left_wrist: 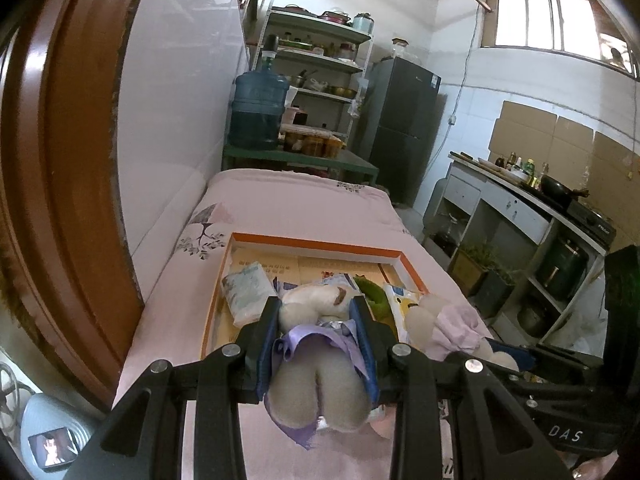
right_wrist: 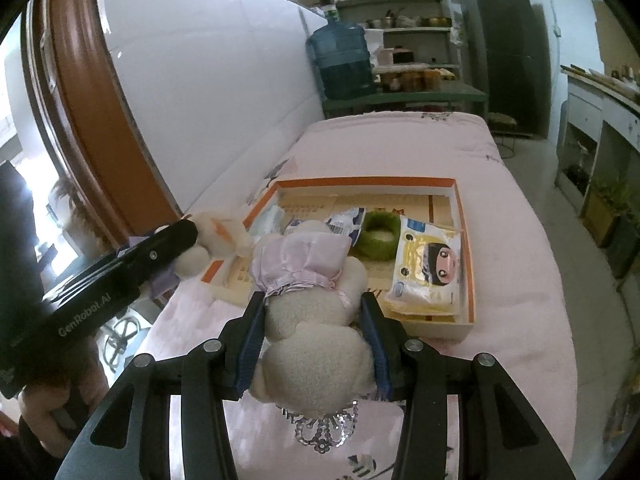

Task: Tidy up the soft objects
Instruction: 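Carry both teddy bears with both tools over the box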

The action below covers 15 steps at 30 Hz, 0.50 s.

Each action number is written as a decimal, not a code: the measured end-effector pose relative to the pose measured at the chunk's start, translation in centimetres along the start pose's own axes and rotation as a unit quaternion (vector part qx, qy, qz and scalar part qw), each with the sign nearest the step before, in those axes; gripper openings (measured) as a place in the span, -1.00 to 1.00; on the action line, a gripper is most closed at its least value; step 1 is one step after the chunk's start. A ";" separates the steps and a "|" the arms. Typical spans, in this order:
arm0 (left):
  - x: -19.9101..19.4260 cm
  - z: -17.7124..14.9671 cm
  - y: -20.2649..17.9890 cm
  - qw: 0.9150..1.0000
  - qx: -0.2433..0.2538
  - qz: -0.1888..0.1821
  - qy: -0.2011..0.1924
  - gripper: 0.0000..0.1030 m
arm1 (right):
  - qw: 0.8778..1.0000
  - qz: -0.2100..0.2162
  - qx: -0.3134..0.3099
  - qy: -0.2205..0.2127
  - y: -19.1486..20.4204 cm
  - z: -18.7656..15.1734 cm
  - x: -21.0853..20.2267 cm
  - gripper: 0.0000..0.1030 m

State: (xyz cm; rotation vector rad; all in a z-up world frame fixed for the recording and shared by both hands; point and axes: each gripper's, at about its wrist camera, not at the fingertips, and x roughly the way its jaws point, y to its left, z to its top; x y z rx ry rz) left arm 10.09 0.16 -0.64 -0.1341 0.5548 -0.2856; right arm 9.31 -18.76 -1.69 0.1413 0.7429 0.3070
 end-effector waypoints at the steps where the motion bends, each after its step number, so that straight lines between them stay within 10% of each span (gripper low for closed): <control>1: 0.2 0.2 -0.1 1.000 0.000 0.000 0.001 -0.32 | 1.000 0.000 0.000 0.000 -0.1 0.1 0.1 -0.07; 15: 2.4 1.6 -0.5 1.000 -0.003 -0.002 0.005 -0.32 | 1.000 -0.005 0.015 -0.014 -1.8 2.5 1.6 -0.07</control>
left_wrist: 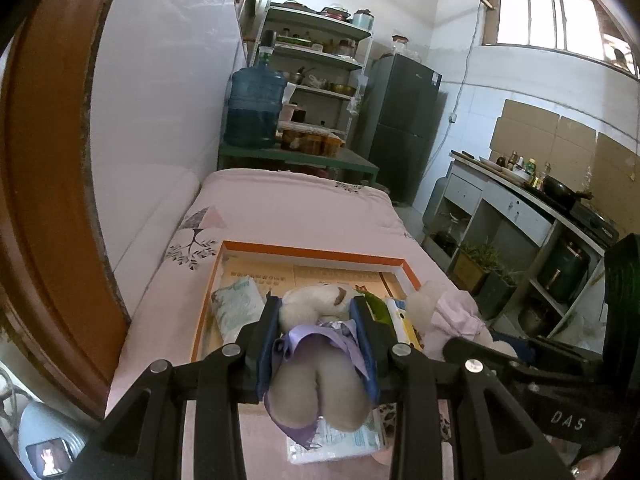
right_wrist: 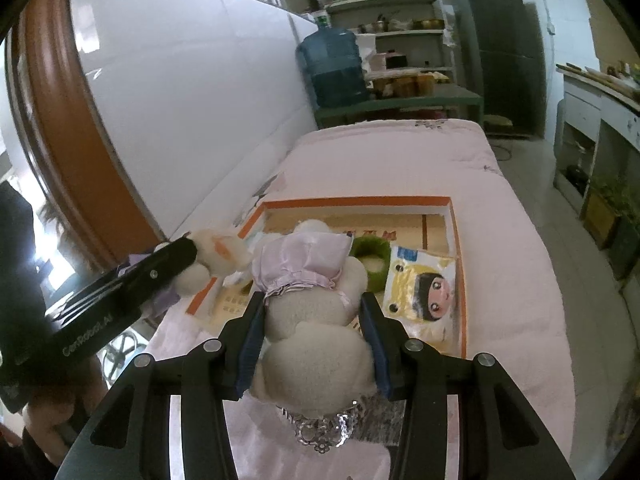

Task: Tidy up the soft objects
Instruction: 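Carry both teddy bears with both tools over the box, then lower both teddy bears into the box and open both tools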

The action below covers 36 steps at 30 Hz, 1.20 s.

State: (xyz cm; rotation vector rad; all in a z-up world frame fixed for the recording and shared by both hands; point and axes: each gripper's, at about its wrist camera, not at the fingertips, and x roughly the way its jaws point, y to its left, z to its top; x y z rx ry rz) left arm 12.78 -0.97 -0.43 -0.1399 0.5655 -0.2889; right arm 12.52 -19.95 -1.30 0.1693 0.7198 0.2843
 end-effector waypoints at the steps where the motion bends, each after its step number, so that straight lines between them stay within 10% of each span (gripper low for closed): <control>1: 0.3 0.2 0.0 1.000 -0.002 0.000 0.000 -0.32 | 1.000 -0.002 0.002 -0.002 -0.2 0.2 0.1 -0.07; 36: 9.2 0.2 1.8 0.998 -0.038 -0.012 0.053 -0.32 | 0.999 -0.027 0.019 0.027 -3.6 1.6 7.1 -0.07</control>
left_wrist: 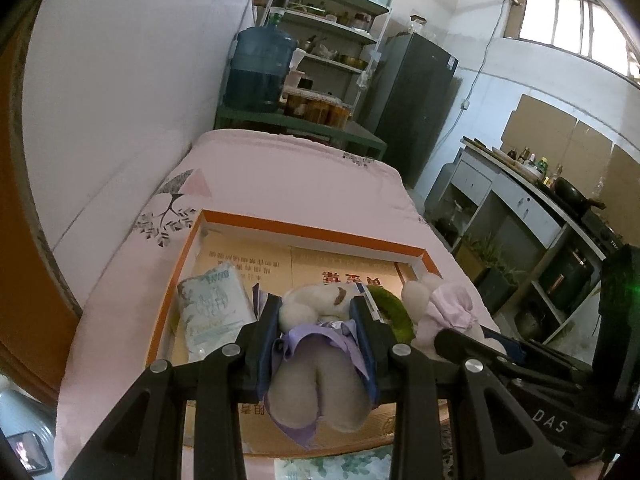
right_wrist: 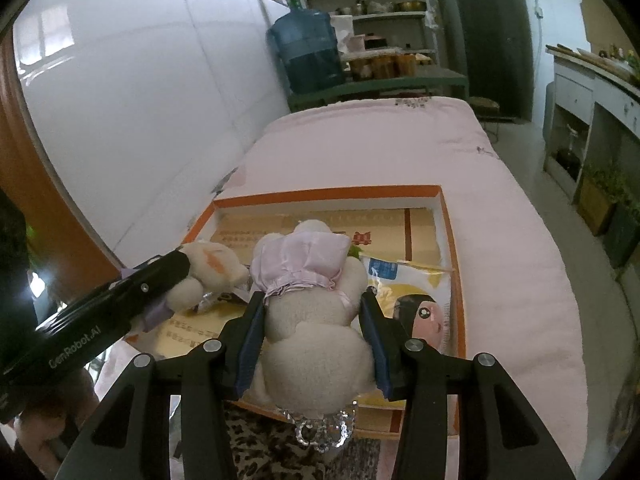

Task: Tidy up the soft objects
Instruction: 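Lower both teddy bears into the box and open both tools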

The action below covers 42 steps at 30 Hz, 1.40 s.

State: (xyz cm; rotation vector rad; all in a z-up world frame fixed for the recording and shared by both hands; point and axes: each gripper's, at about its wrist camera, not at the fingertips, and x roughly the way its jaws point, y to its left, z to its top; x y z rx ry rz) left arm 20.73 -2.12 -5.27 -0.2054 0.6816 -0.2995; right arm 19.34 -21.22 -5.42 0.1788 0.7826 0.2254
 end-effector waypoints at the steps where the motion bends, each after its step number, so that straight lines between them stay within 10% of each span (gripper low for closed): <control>1: 0.1 0.0 0.0 1.000 0.000 0.000 0.001 -0.31 | 1.000 0.000 0.000 0.001 0.0 0.0 0.1 -0.07; 42: 3.0 -1.2 0.3 1.000 0.009 -0.007 0.019 -0.30 | 1.000 -0.006 0.004 0.024 -0.7 -0.8 3.2 -0.01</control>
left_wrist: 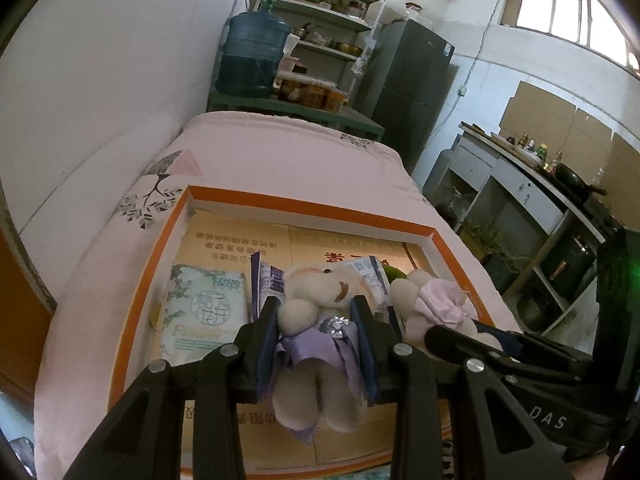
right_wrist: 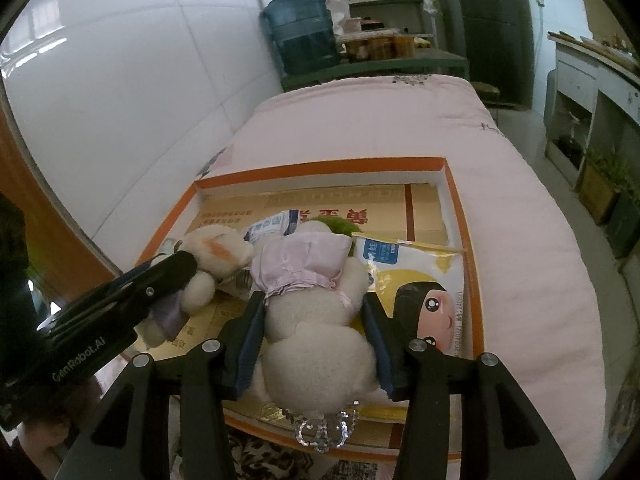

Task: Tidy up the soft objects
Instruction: 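Lower both teddy bears into the box and open both tools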

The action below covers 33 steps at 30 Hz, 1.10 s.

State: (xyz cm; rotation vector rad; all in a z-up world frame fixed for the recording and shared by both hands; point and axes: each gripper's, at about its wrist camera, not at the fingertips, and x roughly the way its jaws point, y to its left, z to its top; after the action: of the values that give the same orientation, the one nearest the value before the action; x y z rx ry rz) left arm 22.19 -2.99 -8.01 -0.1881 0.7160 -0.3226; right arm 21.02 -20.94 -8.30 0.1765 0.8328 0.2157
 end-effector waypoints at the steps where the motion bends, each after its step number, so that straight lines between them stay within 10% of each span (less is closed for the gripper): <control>1: 0.0 0.0 0.0 1.000 0.001 -0.001 0.000 -0.29 | 1.000 -0.001 0.000 -0.001 0.0 0.0 0.0 0.00; 33: -1.8 0.8 -0.2 0.999 0.008 -0.006 -0.036 0.01 | 1.000 -0.003 -0.009 -0.025 0.3 0.2 -1.6 0.21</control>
State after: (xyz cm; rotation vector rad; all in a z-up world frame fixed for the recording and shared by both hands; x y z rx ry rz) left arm 21.36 -2.48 -6.28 -0.1869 0.6420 -0.3315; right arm 20.08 -21.05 -6.96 0.1622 0.7807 0.2123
